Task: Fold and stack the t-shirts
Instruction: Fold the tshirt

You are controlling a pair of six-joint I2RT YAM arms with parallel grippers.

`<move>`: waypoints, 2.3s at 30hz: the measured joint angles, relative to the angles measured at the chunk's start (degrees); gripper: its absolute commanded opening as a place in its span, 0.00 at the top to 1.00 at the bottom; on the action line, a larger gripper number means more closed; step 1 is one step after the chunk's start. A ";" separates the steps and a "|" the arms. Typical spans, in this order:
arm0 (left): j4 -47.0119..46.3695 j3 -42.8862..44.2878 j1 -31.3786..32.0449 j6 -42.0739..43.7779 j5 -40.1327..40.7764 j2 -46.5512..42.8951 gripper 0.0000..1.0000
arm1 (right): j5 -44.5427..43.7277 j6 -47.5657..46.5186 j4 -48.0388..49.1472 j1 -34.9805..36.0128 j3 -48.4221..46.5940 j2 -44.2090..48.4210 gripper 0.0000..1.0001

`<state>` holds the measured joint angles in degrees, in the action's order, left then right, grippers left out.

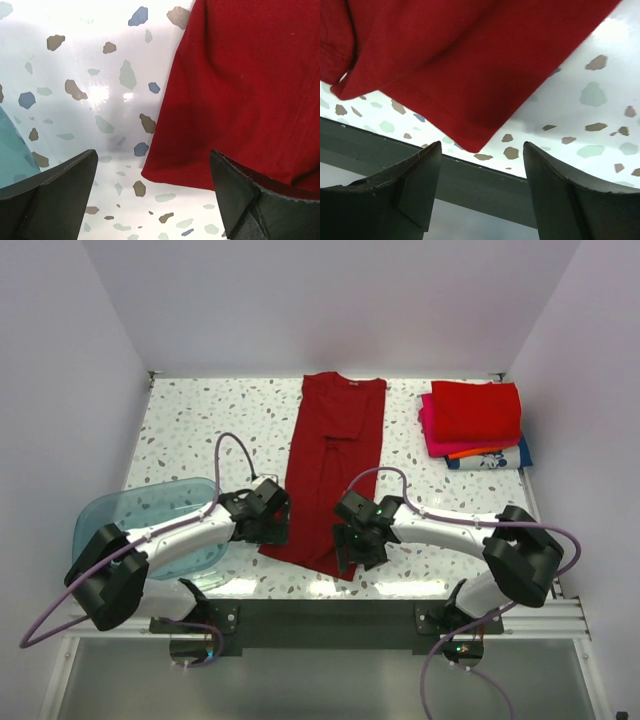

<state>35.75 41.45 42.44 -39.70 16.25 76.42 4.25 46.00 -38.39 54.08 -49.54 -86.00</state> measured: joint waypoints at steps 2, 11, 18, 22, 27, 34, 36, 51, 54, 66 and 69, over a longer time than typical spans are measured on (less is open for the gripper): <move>0.09 -0.33 0.00 -0.24 -0.09 -0.79 0.04 | 0.00 0.63 0.35 0.90 0.00 -0.15 0.35; -0.11 -2.78 0.00 -0.39 -1.70 -2.29 0.06 | -0.33 3.13 0.46 3.58 -0.04 -3.98 0.56; -0.11 -3.45 0.00 -1.25 -2.36 -2.45 0.07 | -1.99 4.20 0.26 3.65 -0.04 -4.63 0.67; -0.11 -3.74 0.00 -1.03 -3.23 -3.32 0.09 | -3.15 4.57 -0.74 3.65 -0.04 -4.68 0.90; -0.28 -3.87 0.00 0.46 -5.97 -4.26 0.12 | -3.85 5.66 -2.36 3.65 -0.04 -4.55 1.00; -0.50 -4.31 0.42 1.81 -9.92 -4.70 0.19 | -5.62 7.10 -5.16 3.65 1.60 -2.64 1.00; -0.48 -4.79 0.68 1.81 -10.54 -4.70 0.21 | -6.25 7.50 -5.99 3.65 2.10 -2.03 1.00; -5.09 -6.97 1.60 2.51 -18.47 -4.61 0.33 | -7.89 8.35 -8.44 3.65 2.95 -1.03 1.00; -6.05 -6.95 1.64 2.86 -19.58 -3.82 0.42 | -8.28 8.26 -8.87 3.63 2.80 -1.20 1.00; -8.26 -5.29 1.86 4.85 -23.98 1.07 1.00 | -9.35 5.86 -11.65 2.34 -0.55 -4.52 1.00; -8.17 -4.63 2.10 5.18 -25.29 2.03 1.00 | -9.55 4.87 -12.63 2.01 -2.05 -5.40 1.00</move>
<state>27.57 36.82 44.53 -34.52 -9.04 78.46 -5.30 50.87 -51.03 56.10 -51.59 -91.39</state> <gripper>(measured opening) 0.024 0.023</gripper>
